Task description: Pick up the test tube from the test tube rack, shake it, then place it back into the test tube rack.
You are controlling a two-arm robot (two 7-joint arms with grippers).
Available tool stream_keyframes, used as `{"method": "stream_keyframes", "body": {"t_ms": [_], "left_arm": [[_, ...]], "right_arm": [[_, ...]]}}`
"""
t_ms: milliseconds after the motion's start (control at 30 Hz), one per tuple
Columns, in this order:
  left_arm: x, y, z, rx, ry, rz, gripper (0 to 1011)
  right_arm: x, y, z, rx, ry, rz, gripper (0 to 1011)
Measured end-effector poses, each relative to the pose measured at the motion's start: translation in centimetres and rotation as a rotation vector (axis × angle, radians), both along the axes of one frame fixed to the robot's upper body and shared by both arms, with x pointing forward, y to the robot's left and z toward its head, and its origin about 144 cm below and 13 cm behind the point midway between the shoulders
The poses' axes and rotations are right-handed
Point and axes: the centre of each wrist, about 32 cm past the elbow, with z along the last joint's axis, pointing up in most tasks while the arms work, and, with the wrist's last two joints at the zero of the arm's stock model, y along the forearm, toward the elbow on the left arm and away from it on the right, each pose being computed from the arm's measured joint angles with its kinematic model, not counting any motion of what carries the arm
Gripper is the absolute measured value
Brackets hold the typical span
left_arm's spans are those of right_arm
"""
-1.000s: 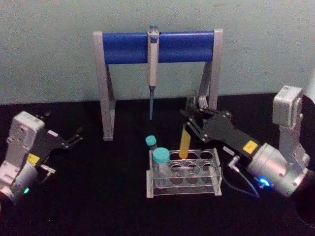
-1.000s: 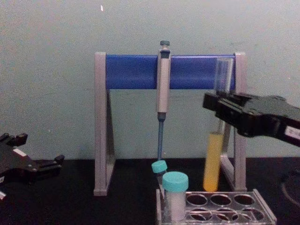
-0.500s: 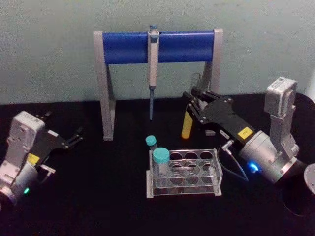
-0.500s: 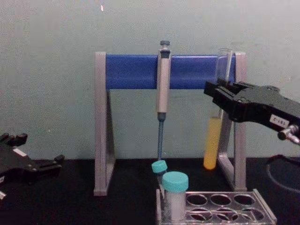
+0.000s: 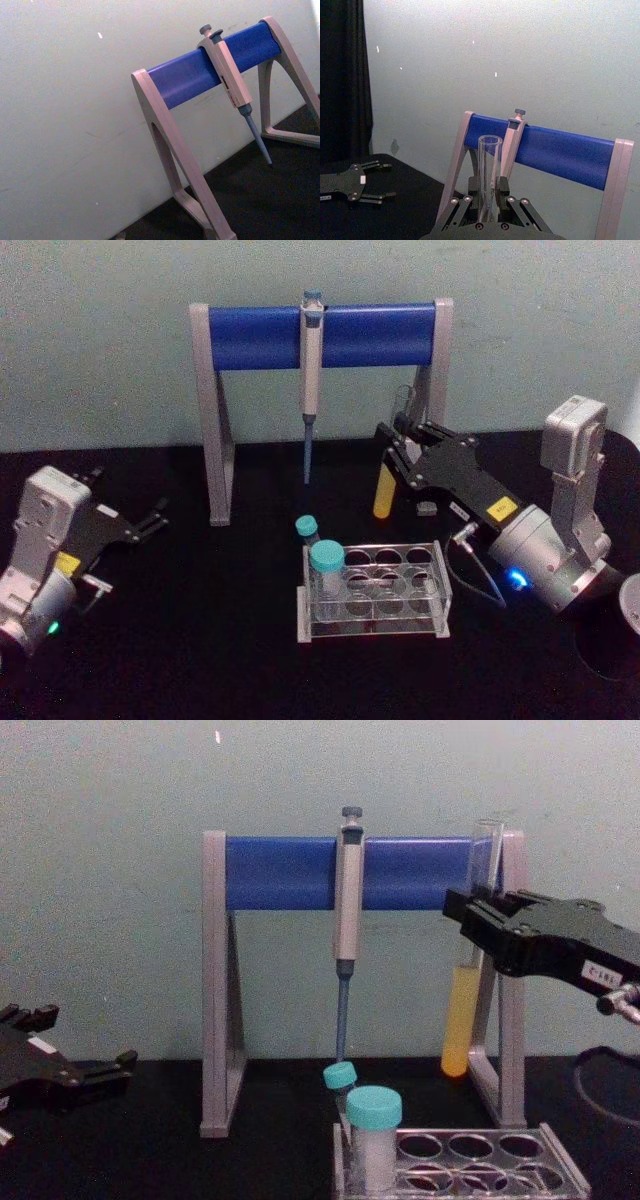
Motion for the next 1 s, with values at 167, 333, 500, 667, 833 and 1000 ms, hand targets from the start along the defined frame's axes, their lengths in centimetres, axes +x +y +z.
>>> {"method": "stream_keyframes", "body": {"t_ms": [167, 333, 500, 667, 833, 1000], "left_arm": [[0.0, 0.0, 0.0, 0.000, 0.000, 0.000, 1001], [0.0, 0.0, 0.0, 0.000, 0.000, 0.000, 1001], [0.0, 0.0, 0.0, 0.000, 0.000, 0.000, 1001], [0.0, 0.0, 0.0, 0.000, 0.000, 0.000, 1001], [0.0, 0.0, 0.0, 0.000, 0.000, 0.000, 1001], [0.0, 0.0, 0.0, 0.000, 0.000, 0.000, 1001]], "right_arm": [[0.0, -0.1, 0.0, 0.000, 0.001, -0.002, 232], [0.0, -0.3, 0.1, -0.016, -0.006, -0.015, 232], [-0.4, -1.0, 0.4, -0.048, -0.011, -0.041, 232], [-1.5, -2.0, 0.9, -0.102, -0.006, -0.050, 232], [-2.8, -2.7, 1.5, -0.153, 0.026, -0.011, 232], [-3.3, -2.7, 1.8, -0.152, 0.066, 0.061, 232]]}}
